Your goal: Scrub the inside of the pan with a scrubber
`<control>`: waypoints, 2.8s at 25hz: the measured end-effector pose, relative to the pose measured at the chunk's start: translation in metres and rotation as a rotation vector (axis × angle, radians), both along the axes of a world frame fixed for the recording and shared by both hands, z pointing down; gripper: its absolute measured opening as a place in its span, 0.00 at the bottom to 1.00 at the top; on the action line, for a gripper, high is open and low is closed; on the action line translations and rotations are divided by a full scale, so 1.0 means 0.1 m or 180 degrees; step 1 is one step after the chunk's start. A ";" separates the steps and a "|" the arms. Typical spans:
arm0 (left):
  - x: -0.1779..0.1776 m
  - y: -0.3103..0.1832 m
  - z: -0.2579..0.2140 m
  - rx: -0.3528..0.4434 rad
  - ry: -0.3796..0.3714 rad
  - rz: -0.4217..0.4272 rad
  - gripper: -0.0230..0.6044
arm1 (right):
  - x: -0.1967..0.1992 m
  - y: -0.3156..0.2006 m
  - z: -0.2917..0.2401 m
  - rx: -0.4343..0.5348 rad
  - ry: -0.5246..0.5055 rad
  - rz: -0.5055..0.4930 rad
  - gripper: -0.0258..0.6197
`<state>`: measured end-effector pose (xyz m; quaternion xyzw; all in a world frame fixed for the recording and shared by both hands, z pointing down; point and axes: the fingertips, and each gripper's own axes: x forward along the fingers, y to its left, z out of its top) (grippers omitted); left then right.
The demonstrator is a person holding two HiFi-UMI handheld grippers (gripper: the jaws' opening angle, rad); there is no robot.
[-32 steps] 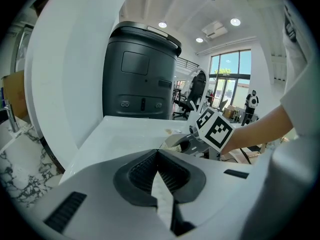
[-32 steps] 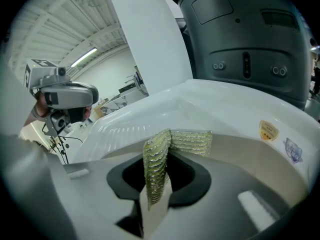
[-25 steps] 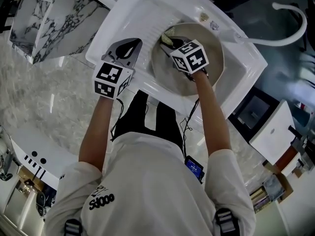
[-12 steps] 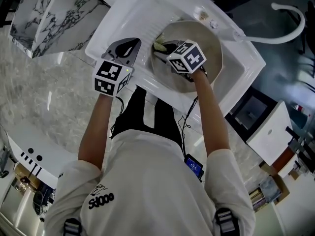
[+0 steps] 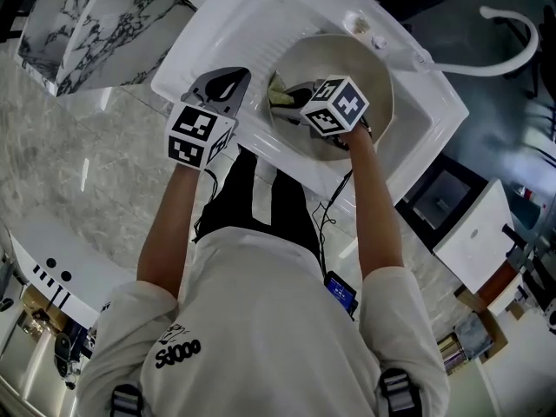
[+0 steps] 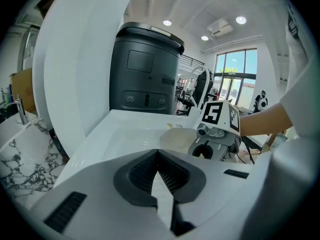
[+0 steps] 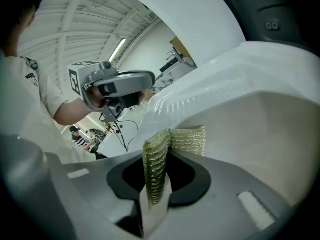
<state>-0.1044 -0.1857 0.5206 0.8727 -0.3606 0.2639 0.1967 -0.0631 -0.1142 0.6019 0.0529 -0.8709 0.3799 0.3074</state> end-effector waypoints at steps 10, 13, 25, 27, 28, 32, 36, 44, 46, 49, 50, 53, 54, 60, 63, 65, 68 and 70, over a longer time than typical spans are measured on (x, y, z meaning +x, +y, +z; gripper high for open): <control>0.09 0.04 0.03 -0.0062 0.0023 0.0102 0.04 | 0.18 0.60 -0.09 -0.0555 -0.0336 -0.0656 0.17; 0.11 0.05 0.03 -0.0075 0.0019 0.0125 0.04 | 0.22 0.66 -0.09 -0.0649 -0.0378 -0.0667 0.17; 0.14 0.06 0.08 -0.0116 -0.0034 0.0236 0.04 | 0.21 0.14 0.46 -0.0392 0.0119 0.0491 0.17; 0.14 0.06 0.09 -0.0119 -0.0045 0.0254 0.04 | 0.22 0.01 0.52 -0.0263 0.0222 0.0658 0.17; 0.14 0.06 0.09 -0.0120 -0.0045 0.0252 0.04 | 0.24 -0.06 0.55 -0.0215 0.0266 0.0740 0.17; 0.14 0.06 0.10 -0.0130 -0.0051 0.0258 0.04 | 0.31 -0.31 0.60 -0.0152 0.0375 0.1111 0.17; 0.17 0.06 0.11 -0.0137 -0.0054 0.0300 0.04 | 0.49 -0.60 0.60 0.0069 0.0534 0.1429 0.17; 0.27 0.05 0.08 -0.0123 -0.0037 0.0378 0.04 | 1.13 -1.02 0.56 0.0502 0.1068 0.1858 0.16; 0.28 0.05 0.08 -0.0122 -0.0024 0.0388 0.04 | 1.29 -1.04 0.56 0.0598 0.1199 0.1885 0.16; 0.30 0.05 0.07 -0.0127 0.0009 0.0376 0.04 | 1.47 -1.06 0.51 0.0712 0.1314 0.1889 0.16; 0.30 0.04 0.07 -0.0127 0.0015 0.0370 0.04 | 1.52 -1.07 0.48 0.0758 0.1324 0.1877 0.16; 0.34 0.04 0.06 -0.0127 0.0031 0.0364 0.04 | 1.63 -1.09 0.31 0.1015 0.1409 0.1758 0.16; 0.35 0.05 0.07 -0.0132 0.0037 0.0364 0.04 | 1.66 -1.09 0.25 0.1101 0.1433 0.1735 0.16; 0.36 0.08 0.08 -0.0161 0.0057 0.0365 0.04 | 1.74 -1.06 0.16 0.1194 0.1519 0.1733 0.16; 0.37 0.09 0.09 -0.0165 0.0055 0.0377 0.04 | 1.77 -1.02 0.32 0.1196 0.1747 0.1593 0.16; 0.36 0.10 0.10 -0.0176 0.0048 0.0373 0.04 | 1.75 -0.95 0.47 0.1023 0.1788 0.1541 0.16; 0.36 0.11 0.10 -0.0186 0.0046 0.0367 0.04 | 1.67 -0.83 0.66 0.0661 0.1691 0.1536 0.16; 0.36 0.11 0.10 -0.0186 0.0053 0.0373 0.04 | 1.65 -0.80 0.69 0.0595 0.1679 0.1536 0.16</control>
